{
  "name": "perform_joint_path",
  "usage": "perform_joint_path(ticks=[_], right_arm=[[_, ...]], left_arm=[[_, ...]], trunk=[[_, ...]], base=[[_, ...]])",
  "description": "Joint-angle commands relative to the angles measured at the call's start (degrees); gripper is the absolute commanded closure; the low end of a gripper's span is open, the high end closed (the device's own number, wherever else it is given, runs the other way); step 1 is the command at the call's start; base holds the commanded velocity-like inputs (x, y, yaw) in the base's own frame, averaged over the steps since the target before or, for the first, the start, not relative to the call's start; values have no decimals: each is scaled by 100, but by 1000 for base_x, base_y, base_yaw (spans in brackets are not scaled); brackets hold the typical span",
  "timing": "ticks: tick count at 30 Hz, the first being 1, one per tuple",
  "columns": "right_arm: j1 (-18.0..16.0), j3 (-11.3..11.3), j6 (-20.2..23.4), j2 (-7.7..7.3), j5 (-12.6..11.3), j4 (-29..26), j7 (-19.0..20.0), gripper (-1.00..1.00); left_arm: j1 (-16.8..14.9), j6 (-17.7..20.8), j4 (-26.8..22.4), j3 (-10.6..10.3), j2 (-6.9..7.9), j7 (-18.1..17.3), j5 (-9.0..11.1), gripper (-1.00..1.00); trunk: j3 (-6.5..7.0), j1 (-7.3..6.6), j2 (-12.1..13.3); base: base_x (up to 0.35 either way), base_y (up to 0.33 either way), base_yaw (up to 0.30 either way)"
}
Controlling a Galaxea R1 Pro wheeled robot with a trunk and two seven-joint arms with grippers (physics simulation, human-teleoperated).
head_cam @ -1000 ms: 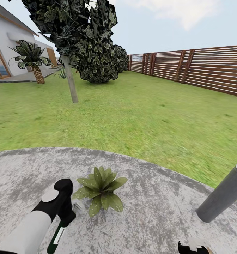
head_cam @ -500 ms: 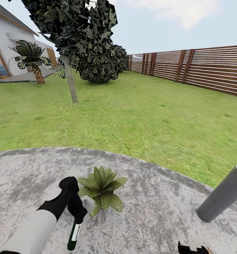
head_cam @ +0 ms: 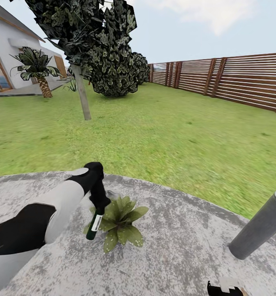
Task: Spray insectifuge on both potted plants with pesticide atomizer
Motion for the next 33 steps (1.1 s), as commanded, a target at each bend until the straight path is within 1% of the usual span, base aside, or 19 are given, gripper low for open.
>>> perform_joint_path(ticks=[1,2,3,5,8,11,15,17,18,20,23,26,29,33], right_arm=[[-5,-40,-22,-4,61,10,-26,-100],[-5,-40,-22,-7,61,10,-26,-100],[-5,-41,-22,-9,61,10,-26,-100],[-5,-40,-22,-10,61,6,-26,-100],[-5,-40,-22,-10,61,7,-26,-100],[-5,-40,-22,-4,55,5,-26,-100],[-5,-40,-22,-1,53,9,-21,-100],[-5,-40,-22,-1,52,9,-24,-100],[-5,-40,-22,-1,52,9,-25,-100],[-5,-40,-22,-1,52,9,-26,-100],[-5,-40,-22,-1,52,9,-26,-100],[-5,-40,-22,-1,52,9,-23,-100],[-5,-40,-22,-1,52,9,-25,-100],[-5,-40,-22,-1,52,9,-26,-100]], left_arm=[[-13,63,9,-10,-63,-55,-73,100],[-3,63,10,-8,-144,-55,-78,100],[18,72,-12,-3,-194,-55,-91,100],[45,86,-41,5,-236,-55,-79,100],[154,60,-47,7,-245,-55,-65,100],[413,36,-60,-3,-254,-55,-88,100],[517,16,-58,-18,-245,-55,-97,100],[599,13,-62,-60,-241,-55,-101,100],[629,12,-64,-129,-239,-55,-102,100],[651,11,-66,-219,-239,-55,-103,100],[658,11,-68,-274,-233,-55,-103,100],[642,11,-160,-284,-230,-55,-98,100],[622,24,-499,-281,-238,-55,-91,100],[606,28,-578,-274,-246,-55,-83,100]], trunk=[[-5,-1,-2],[-5,-1,-2],[-5,-1,-2],[-5,-1,-2],[-5,-1,-2],[-5,-1,-2],[0,-1,-2],[1,-1,-2],[2,-1,-2],[2,-1,-2],[2,-1,-2],[2,-1,-2],[2,-1,-2],[2,-1,-2]], base=[[0,0,0],[0,0,0],[0,0,0],[0,0,0],[0,0,0],[0,0,0],[0,0,-137],[0,0,-253],[0,0,-267],[0,0,-272],[0,0,-276],[0,0,-250],[2,0,-67],[185,0,-8]])
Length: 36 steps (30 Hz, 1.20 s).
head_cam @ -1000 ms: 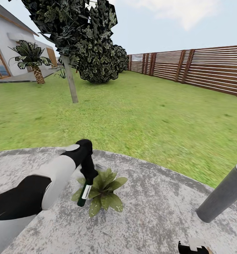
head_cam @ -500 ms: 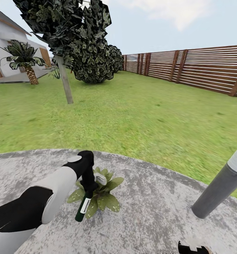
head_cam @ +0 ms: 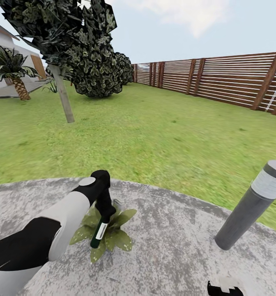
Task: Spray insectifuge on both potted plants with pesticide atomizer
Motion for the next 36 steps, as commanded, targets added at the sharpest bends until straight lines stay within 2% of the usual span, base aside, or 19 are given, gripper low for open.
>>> perform_joint_path(ticks=[1,10,13,17,20,27,36], right_arm=[[-5,-40,-23,-1,61,11,-26,-100],[-5,-40,-23,-1,61,11,-26,-100],[-5,-40,-23,-1,61,11,-26,-100],[-5,-38,-23,1,61,11,-26,-100],[-5,-39,-23,3,61,11,-26,-100],[-5,-40,-23,6,61,11,-26,-100],[-5,-38,-23,8,61,11,-26,-100]], left_arm=[[3,60,-10,-7,-3,-58,-50,100],[66,37,116,-92,-60,-58,-34,100],[65,7,139,-181,-40,-58,-49,100],[63,7,132,-327,-8,-58,-67,100],[62,7,128,-337,-8,-58,-73,100],[69,7,135,-308,-27,-58,-73,100],[68,16,135,-342,-6,-58,-91,100]], trunk=[[-5,1,-2],[-5,1,-2],[-6,1,-2],[-15,1,-2],[-22,1,-2],[-24,1,-2],[-24,1,-2]], base=[[135,0,-1],[12,0,0],[0,0,14],[0,0,199],[0,-3,201],[-73,-234,36],[-221,-231,251]])
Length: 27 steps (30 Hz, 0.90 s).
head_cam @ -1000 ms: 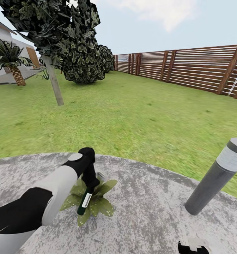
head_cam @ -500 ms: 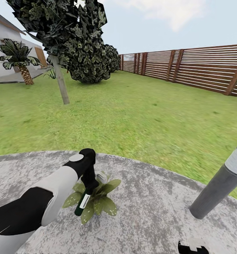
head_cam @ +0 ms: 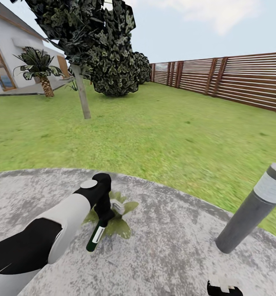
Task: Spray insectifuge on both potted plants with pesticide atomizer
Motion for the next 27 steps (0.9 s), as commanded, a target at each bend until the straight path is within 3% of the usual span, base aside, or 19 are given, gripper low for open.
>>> perform_joint_path(ticks=[1,8,9,11,14,15,16,27], right_arm=[[-4,-39,-24,-2,61,12,-24,-100],[-4,-42,-24,-8,62,12,-24,-100],[-4,-42,-24,-9,66,12,-24,-100],[-4,-42,-20,-10,69,11,-19,-100],[-4,-42,-23,-10,69,5,-24,-100],[-4,-42,-24,-11,69,3,-24,-100],[-4,-42,-24,-11,69,3,-24,-100],[-4,-42,-24,-11,69,6,-10,-100]], left_arm=[[-7,60,-4,-12,0,-57,-51,100],[13,68,-7,-17,18,-57,-54,100],[101,68,-6,-15,75,-57,-56,100],[505,79,-80,1,357,-57,-58,100],[805,68,-127,55,591,-57,-45,100],[859,78,-450,73,778,-57,-6,100],[869,118,-663,58,808,-57,-30,100],[884,129,-668,151,878,-57,11,100]], trunk=[[-5,-3,-2],[-5,-3,-2],[-5,-3,-2],[-5,-3,-2],[-5,-3,-2],[-5,-3,-2],[-5,-3,-2],[-5,-3,-2]], base=[[-109,-226,277],[124,-214,160],[41,-41,11],[13,-13,4],[2,-2,1],[-49,-27,0],[-266,-193,0],[-277,-198,236]])
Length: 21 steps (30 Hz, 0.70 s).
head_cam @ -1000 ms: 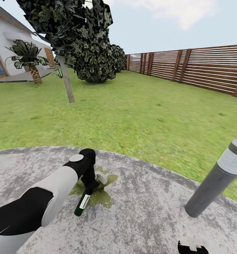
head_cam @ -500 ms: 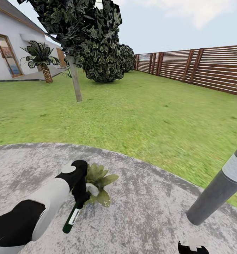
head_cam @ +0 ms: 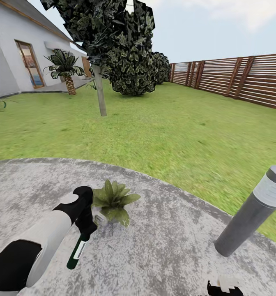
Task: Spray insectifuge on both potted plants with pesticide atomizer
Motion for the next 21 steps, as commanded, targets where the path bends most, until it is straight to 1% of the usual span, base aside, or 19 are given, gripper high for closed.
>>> perform_joint_path(ticks=[1,2,4,5,6,7,8,9,10,11,12,13,14,15,16,17,18,19,21], right_arm=[[-5,-40,-23,-1,61,12,-23,-100],[-5,-40,-23,-1,61,14,-22,-100],[-5,-40,-23,-1,61,16,-21,-100],[-5,-40,-23,-1,61,12,-21,-100],[-5,-40,-23,-1,61,15,-21,-100],[-5,-40,-23,-1,65,14,-21,-100],[-5,-39,-23,-1,67,16,-18,-100],[-5,-35,-23,-1,90,17,3,-100],[-5,-21,-23,-1,173,17,49,-100],[-5,13,-23,2,415,20,113,-100],[-5,26,-26,9,591,23,137,-100],[-5,32,-29,18,691,27,150,-100],[-5,36,-30,24,733,30,157,-100],[-5,42,-31,32,769,32,161,-100],[-5,44,-31,33,783,33,162,-100],[-5,47,-32,34,804,35,248,-100],[-5,44,-32,34,806,35,338,-100],[-5,41,-30,32,803,35,369,-100],[-5,34,-25,27,796,35,390,-100]], left_arm=[[4,58,-7,22,8,-44,-34,100],[41,55,-11,132,13,15,-22,100],[136,14,-151,441,3,219,9,100],[267,-2,-329,604,-2,355,50,100],[464,-21,-590,760,-7,495,140,100],[772,-104,-1010,893,0,684,324,100],[1021,-230,-1304,1008,14,806,525,100],[1313,-497,-1644,1307,21,979,817,100],[1525,-790,-1902,1620,12,1194,1038,100],[1728,-1240,-2092,1990,-26,1627,1242,100],[1832,-1548,-2156,2157,-45,1966,1362,100],[1888,-1758,-2192,2244,-53,2214,1485,100],[1910,-1854,-2207,2279,-53,2338,1576,100],[1934,-1945,-2219,2309,-36,2456,1748,100],[1949,-1981,-2224,2320,-27,2500,1863,100],[1973,-2049,-2242,2329,-8,2557,2358,100],[1975,-2065,-2247,2318,-9,2565,2534,100],[1976,-2070,-2248,2312,-11,2568,2597,100],[1977,-2094,-2254,2313,-14,2569,2641,100]], trunk=[[-5,-4,-2],[-5,-4,-2],[-5,-4,-2],[-5,-4,-2],[-5,-4,-2],[-5,-4,-2],[-5,-4,-2],[-5,-4,-2],[-5,-4,-2],[-5,-4,-2],[-5,-4,-2],[-5,-4,-2],[-5,-4,-2],[-5,-4,-2],[-5,-4,-2],[-5,-4,-2],[-5,-4,-2],[-5,-4,-2],[-5,-4,-2]], base=[[-278,-199,278],[-278,-199,278],[-278,-199,278],[-278,-199,278],[-278,-199,278],[-278,-199,278],[-278,-199,278],[-278,-199,278],[-278,-199,278],[-278,-199,252],[-278,-199,138],[-278,-199,71],[-278,-199,45],[-278,-199,23],[-278,-199,15],[-279,-197,2],[-280,-190,1],[-281,-181,1],[-282,-176,0]])
